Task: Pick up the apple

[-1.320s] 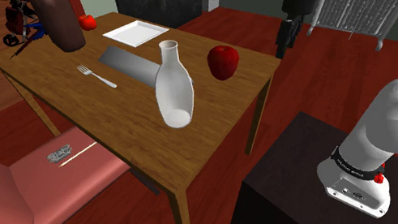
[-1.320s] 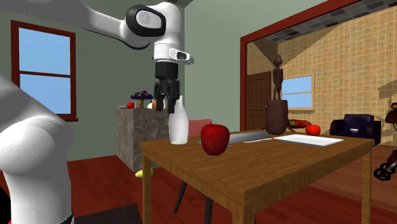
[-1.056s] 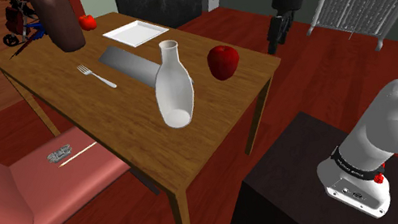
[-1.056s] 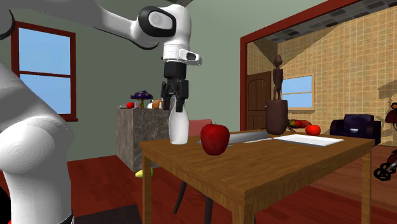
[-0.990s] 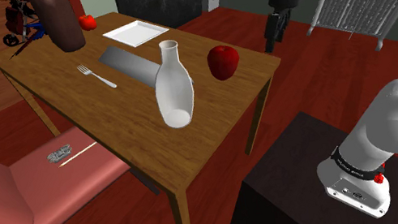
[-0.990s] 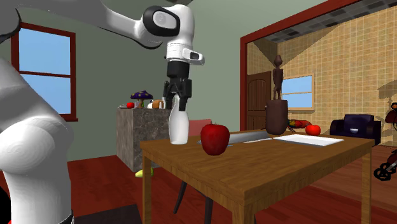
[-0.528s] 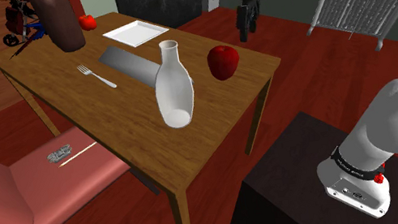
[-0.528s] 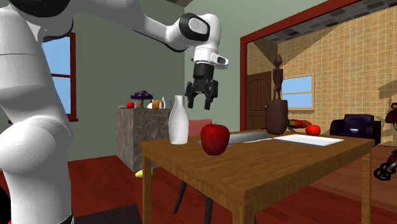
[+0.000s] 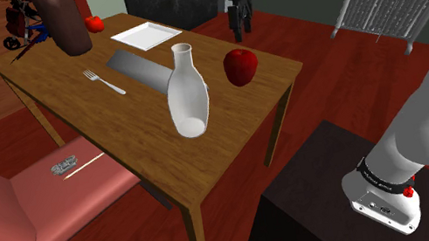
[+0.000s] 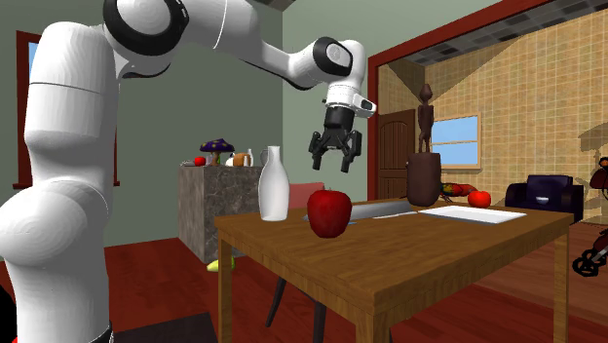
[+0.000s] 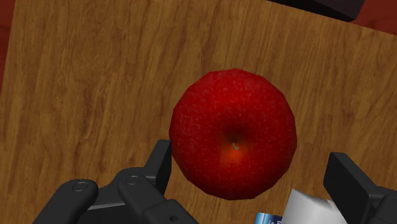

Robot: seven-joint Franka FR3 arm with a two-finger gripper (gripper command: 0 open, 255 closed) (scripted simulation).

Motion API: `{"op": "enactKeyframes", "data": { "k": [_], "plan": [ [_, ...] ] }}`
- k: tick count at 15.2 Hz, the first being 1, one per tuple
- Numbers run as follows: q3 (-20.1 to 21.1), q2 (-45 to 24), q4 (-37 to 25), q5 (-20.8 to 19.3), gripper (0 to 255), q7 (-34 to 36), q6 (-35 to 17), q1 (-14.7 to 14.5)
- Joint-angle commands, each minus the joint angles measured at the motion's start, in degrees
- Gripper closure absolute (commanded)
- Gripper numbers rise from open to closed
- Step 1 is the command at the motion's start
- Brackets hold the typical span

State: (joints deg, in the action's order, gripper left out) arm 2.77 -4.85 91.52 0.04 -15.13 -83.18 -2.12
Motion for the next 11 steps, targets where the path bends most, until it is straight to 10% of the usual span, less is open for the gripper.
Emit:
{"op": "enactKeyframes", "data": {
  "k": [1, 7, 8, 11],
  "plan": [
    [0.0, -0.2, 1.0, 0.0, 0, 0.0, -1.2, -0.1],
    [0.0, 0.0, 4.8, 0.0, 0, 0.0, -4.7, 0.0],
    [0.0, 0.0, 4.9, 0.0, 255, 0.0, -4.8, 0.0],
    [0.1, 0.0, 4.9, 0.0, 255, 0.0, -4.8, -0.1]
  ]
}}
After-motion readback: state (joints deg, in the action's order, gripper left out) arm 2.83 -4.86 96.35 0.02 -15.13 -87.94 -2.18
